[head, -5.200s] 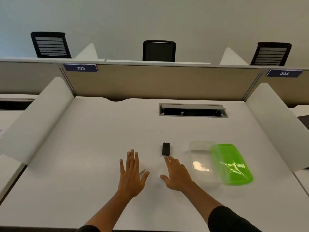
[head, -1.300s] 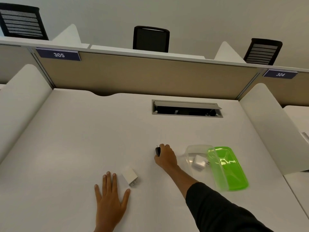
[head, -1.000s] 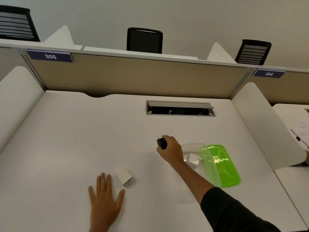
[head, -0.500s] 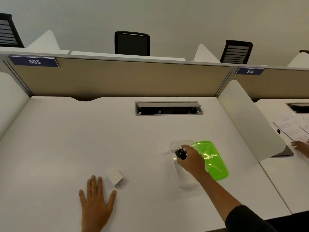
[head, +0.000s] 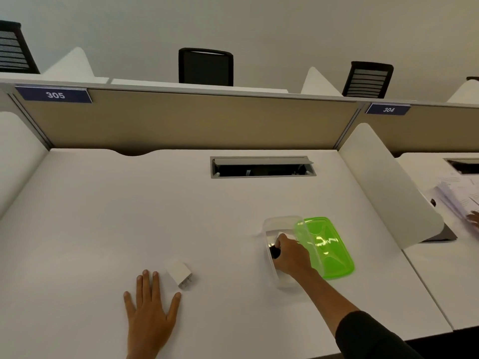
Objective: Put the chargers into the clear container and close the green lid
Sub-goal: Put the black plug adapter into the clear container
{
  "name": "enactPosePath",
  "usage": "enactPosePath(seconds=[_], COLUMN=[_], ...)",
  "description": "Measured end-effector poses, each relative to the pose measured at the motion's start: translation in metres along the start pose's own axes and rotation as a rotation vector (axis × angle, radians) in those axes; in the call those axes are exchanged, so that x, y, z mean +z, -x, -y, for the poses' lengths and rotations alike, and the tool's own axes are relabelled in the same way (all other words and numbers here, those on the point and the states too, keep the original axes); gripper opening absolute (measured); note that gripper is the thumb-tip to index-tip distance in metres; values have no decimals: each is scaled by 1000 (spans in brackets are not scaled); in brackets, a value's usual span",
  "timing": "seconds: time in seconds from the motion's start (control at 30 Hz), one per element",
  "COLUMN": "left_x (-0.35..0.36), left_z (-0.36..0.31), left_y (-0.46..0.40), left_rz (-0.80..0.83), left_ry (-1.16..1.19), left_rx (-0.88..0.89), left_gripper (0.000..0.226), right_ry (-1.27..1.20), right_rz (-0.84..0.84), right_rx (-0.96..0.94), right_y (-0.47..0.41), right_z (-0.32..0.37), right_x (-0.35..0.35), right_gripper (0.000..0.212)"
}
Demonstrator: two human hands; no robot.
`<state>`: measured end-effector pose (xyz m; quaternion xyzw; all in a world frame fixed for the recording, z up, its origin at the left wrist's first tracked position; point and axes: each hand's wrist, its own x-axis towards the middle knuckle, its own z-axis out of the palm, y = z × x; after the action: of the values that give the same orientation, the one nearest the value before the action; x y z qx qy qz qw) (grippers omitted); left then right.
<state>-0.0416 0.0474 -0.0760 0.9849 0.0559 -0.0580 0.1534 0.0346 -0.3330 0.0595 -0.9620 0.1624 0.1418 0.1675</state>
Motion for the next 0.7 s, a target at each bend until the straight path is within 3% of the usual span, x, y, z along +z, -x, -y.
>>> enactPosePath(seconds=[0.2,0.4,0.57,0.63,0.7], left_x=[2,9,11,11,11], left_z=[1,6,7,7,8], left_y=[0,-2,-3,-3,-3], left_rz=[-14,-4,3,7,8], left_ry=[-10,-35,-53,-69,-84], left_rx=[5,1,-3,-8,-9], left_gripper=[109,99,96,95,94], right_ry=[30,77,49,-28,-93], right_rz=[4,-42,-409,-548,-584], right_rx=[15,30,-26,-127,-264], right_y=[0,-5,-18,-20,-17], right_z=[5,3,9,26,52], right_x=[4,-1,-12,-15,-12], right_gripper=[24,30,35,35,28])
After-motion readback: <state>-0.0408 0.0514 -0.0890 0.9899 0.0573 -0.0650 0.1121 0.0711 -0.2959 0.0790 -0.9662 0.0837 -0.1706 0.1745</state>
